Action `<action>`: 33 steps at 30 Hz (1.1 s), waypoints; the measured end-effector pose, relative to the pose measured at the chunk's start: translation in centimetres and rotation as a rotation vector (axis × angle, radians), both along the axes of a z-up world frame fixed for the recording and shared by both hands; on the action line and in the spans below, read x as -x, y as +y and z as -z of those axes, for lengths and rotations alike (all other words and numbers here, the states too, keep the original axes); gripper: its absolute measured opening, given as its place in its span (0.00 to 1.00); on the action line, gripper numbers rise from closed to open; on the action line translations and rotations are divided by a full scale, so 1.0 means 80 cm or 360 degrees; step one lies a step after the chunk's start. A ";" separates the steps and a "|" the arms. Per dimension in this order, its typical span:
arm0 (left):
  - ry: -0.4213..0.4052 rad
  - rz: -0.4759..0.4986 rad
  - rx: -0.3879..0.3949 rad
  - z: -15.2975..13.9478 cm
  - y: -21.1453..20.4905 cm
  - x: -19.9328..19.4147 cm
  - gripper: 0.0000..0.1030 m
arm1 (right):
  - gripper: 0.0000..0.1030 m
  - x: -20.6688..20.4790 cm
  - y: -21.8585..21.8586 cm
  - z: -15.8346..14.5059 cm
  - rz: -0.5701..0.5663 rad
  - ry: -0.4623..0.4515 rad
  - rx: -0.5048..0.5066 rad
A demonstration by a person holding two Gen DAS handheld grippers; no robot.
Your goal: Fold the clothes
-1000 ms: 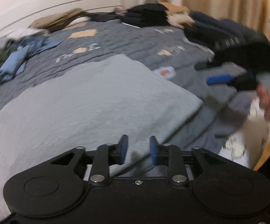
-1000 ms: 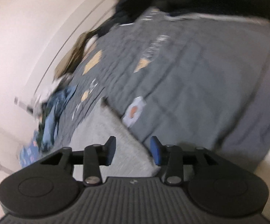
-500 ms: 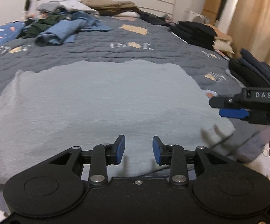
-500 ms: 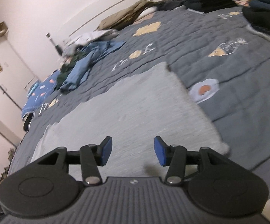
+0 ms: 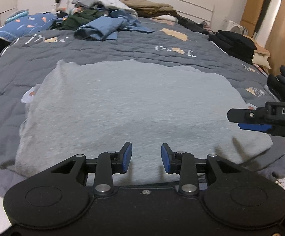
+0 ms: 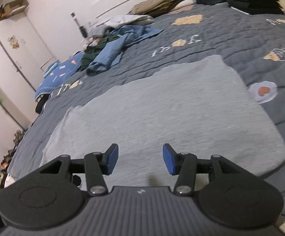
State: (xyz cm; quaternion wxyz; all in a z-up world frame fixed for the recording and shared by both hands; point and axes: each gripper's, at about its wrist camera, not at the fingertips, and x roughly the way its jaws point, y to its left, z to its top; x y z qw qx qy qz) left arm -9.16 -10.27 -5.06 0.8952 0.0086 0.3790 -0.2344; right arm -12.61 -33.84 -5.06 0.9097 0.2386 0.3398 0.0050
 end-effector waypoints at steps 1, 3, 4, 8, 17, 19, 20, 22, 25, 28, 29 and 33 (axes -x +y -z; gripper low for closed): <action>-0.0002 -0.0012 -0.0003 0.000 0.005 0.000 0.33 | 0.47 -0.002 0.005 0.000 -0.0017 0.0004 0.0004; -0.0009 -0.0039 -0.0013 0.000 0.013 0.001 0.33 | 0.47 -0.006 0.015 0.000 -0.0053 0.0016 0.0006; -0.0008 -0.0052 -0.0013 0.000 0.017 0.001 0.33 | 0.47 -0.007 0.020 0.000 -0.0066 0.0022 0.0006; -0.0001 -0.0118 -0.0006 0.000 0.035 0.001 0.37 | 0.47 -0.012 0.036 -0.002 -0.0107 0.0016 0.0013; -0.0012 -0.0264 0.0014 -0.005 0.075 0.008 0.49 | 0.48 -0.020 0.071 -0.005 -0.0206 -0.0003 0.0029; -0.0010 -0.0299 0.0013 -0.005 0.083 0.009 0.49 | 0.48 -0.021 0.078 -0.006 -0.0229 -0.0007 0.0029; -0.0009 -0.0311 0.0009 -0.005 0.086 0.008 0.49 | 0.48 -0.022 0.082 -0.006 -0.0241 -0.0009 0.0029; -0.0004 -0.0339 0.0001 -0.005 0.092 0.009 0.50 | 0.48 -0.023 0.088 -0.007 -0.0259 -0.0009 0.0028; 0.0003 -0.0380 0.0001 -0.004 0.101 0.010 0.50 | 0.48 -0.024 0.094 -0.007 -0.0273 -0.0010 0.0027; -0.0005 -0.0406 -0.0002 -0.006 0.107 0.013 0.56 | 0.48 -0.024 0.101 -0.006 -0.0283 -0.0006 0.0039; -0.0012 -0.0416 -0.0002 -0.007 0.109 0.014 0.59 | 0.48 -0.024 0.103 -0.006 -0.0287 -0.0005 0.0045; -0.0033 -0.0455 0.0007 -0.010 0.116 0.016 0.63 | 0.49 -0.025 0.110 -0.005 -0.0309 -0.0003 0.0063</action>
